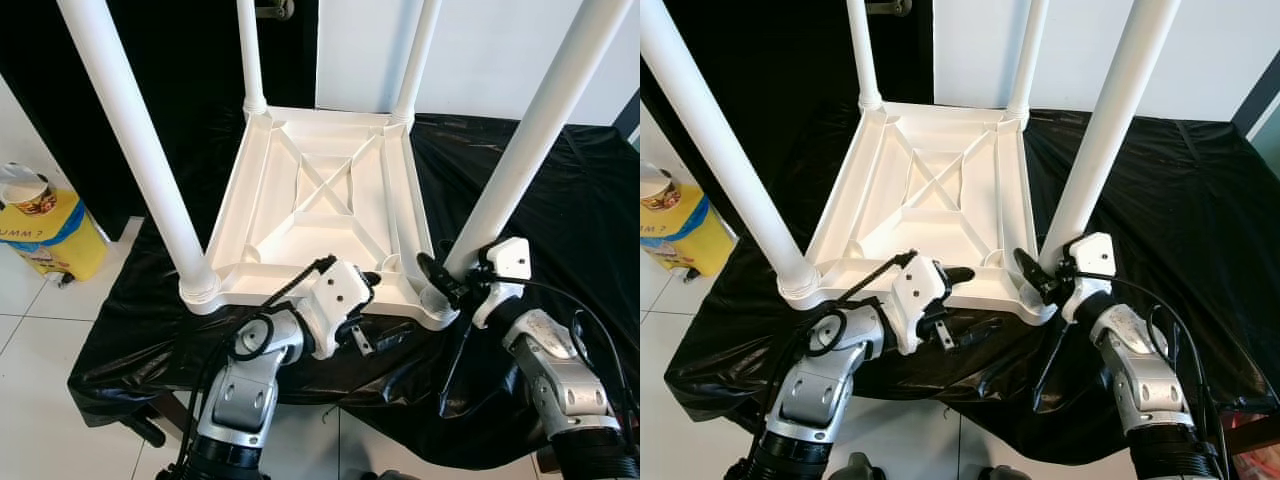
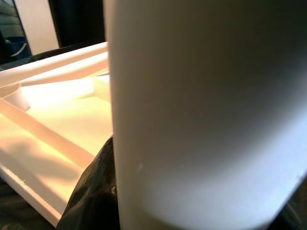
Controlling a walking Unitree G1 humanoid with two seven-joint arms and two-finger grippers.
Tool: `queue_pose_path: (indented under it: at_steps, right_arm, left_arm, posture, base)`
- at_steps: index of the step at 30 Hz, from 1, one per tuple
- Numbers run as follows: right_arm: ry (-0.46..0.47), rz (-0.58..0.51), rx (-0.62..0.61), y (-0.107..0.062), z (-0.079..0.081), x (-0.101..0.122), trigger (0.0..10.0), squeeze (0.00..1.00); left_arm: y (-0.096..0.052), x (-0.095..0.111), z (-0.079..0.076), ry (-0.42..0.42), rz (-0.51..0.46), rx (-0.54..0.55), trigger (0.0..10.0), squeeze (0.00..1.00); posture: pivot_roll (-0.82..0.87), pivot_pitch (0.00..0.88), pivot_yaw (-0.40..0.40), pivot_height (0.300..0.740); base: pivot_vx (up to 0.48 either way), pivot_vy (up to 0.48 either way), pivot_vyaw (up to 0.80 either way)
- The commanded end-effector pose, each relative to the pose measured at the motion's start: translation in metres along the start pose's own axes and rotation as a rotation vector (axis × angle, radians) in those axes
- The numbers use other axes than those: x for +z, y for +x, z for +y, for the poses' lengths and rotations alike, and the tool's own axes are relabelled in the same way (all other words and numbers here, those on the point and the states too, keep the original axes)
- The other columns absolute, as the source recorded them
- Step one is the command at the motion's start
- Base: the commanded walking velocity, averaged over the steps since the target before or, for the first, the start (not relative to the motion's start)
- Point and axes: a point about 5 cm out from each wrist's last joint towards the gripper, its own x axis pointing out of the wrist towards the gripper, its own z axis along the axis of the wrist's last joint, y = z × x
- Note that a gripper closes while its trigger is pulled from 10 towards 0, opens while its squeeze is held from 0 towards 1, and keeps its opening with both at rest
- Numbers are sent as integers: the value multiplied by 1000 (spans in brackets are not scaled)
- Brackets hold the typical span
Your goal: Building children table
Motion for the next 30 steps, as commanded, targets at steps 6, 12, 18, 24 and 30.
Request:
queue_pose_path:
  at_steps: [6, 12, 18, 24, 30]
  right_arm:
    - [3, 23, -155, -6, 2, -4, 10000, 0]
    - [21, 26, -229, -6, 7, -4, 10000, 0]
    - [41, 38, -395, -6, 12, -6, 10000, 0]
    - [63, 38, -464, -3, 21, -6, 10000, 0]
    - [87, 37, -509, 0, 34, -3, 10000, 0]
  left_arm:
    - [0, 2, 8, 8, -6, 206, 10000, 0]
    - [0, 2, 8, 3, -9, 214, 10000, 0]
    - [0, 2, 8, -3, -11, 222, 10000, 0]
    - [0, 2, 8, -5, -12, 227, 10000, 0]
    - [1, 2, 7, -7, -15, 226, 10000, 0]
  posture:
    - [70, 27, -101, 740]
    - [69, 31, -106, 740]
    - [73, 40, -119, 740]
    - [74, 43, -119, 740]
    - [71, 47, -117, 740]
  base:
    - [0, 0, 0]
    - [0, 0, 0]
    - [0, 0, 0]
    - [0, 0, 0]
    - [0, 0, 0]
